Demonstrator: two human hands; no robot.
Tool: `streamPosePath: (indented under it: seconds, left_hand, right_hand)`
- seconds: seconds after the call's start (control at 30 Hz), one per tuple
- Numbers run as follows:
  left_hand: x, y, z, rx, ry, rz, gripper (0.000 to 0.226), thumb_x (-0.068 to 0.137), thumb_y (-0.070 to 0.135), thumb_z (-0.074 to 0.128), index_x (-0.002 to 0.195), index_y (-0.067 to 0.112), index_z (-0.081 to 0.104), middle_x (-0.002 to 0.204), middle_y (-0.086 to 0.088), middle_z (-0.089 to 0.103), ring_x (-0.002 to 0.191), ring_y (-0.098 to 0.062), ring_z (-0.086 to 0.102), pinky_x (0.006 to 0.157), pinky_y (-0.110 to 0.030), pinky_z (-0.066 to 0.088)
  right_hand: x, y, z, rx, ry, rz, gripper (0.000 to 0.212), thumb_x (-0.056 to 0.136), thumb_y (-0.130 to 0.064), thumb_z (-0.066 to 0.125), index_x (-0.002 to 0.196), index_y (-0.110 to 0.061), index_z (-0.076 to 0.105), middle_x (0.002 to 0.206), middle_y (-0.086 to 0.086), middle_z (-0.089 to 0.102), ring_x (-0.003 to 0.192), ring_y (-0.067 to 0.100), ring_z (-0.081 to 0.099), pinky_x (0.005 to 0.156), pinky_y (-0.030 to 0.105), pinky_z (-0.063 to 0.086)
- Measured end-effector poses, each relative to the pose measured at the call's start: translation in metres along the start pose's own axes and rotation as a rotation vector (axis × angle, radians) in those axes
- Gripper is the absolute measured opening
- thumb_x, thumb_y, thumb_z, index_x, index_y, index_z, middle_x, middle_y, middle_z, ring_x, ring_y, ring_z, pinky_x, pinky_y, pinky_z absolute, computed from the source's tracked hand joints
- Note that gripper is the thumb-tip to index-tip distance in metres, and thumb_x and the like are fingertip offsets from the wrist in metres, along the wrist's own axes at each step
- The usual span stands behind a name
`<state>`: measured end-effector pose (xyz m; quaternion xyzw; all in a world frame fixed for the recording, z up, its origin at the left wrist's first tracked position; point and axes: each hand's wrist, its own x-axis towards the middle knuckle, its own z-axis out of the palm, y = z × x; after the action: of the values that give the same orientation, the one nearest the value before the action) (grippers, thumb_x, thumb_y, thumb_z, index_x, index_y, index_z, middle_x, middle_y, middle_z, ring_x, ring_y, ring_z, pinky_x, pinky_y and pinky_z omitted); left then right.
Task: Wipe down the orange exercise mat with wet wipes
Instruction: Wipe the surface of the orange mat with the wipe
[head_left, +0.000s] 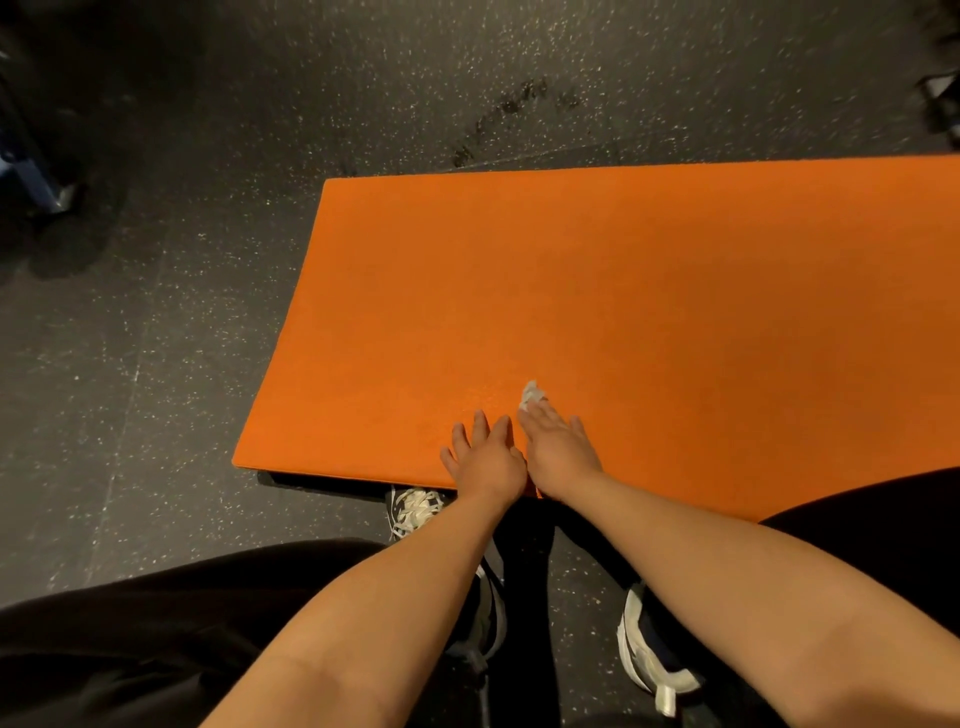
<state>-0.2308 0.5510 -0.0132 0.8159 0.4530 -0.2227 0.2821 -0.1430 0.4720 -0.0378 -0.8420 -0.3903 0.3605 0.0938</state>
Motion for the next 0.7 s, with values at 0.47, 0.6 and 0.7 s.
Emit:
streamPosePath:
  seconds: [0.47, 0.6, 0.7]
  left_hand:
    - [0.008, -0.010, 0.003, 0.011, 0.112, 0.021, 0.054, 0.101, 0.031, 0.035, 0.154, 0.040, 0.030, 0.168, 0.005, 0.011, 0.145, -0.028, 0.015, 0.116, -0.052, 0.012]
    - [0.015, -0.015, 0.001, 0.055, 0.145, 0.021, 0.053, 0.101, 0.029, 0.037, 0.153, 0.039, 0.033, 0.167, 0.006, 0.015, 0.139, -0.025, 0.021, 0.110, -0.047, 0.017]
    - [0.018, -0.012, 0.000, 0.075, 0.154, 0.023, 0.052, 0.101, 0.030, 0.039, 0.151, 0.039, 0.034, 0.167, 0.006, 0.016, 0.134, -0.026, 0.024, 0.107, -0.046, 0.019]
  right_hand:
    - [-0.006, -0.014, 0.009, -0.035, -0.007, -0.090, 0.064, 0.105, -0.017, 0.038, 0.163, -0.024, 0.011, 0.170, -0.004, 0.002, 0.156, 0.012, -0.006, 0.125, 0.043, -0.008]
    - [0.002, 0.004, 0.005, -0.110, 0.042, -0.021, 0.061, 0.108, -0.018, 0.034, 0.163, -0.028, 0.009, 0.170, -0.007, -0.002, 0.155, 0.012, -0.009, 0.123, 0.046, -0.009]
    - [0.012, 0.008, -0.004, -0.083, 0.085, 0.159, 0.057, 0.109, -0.025, 0.027, 0.163, -0.023, 0.007, 0.170, -0.003, -0.004, 0.155, 0.015, -0.011, 0.124, 0.050, -0.006]
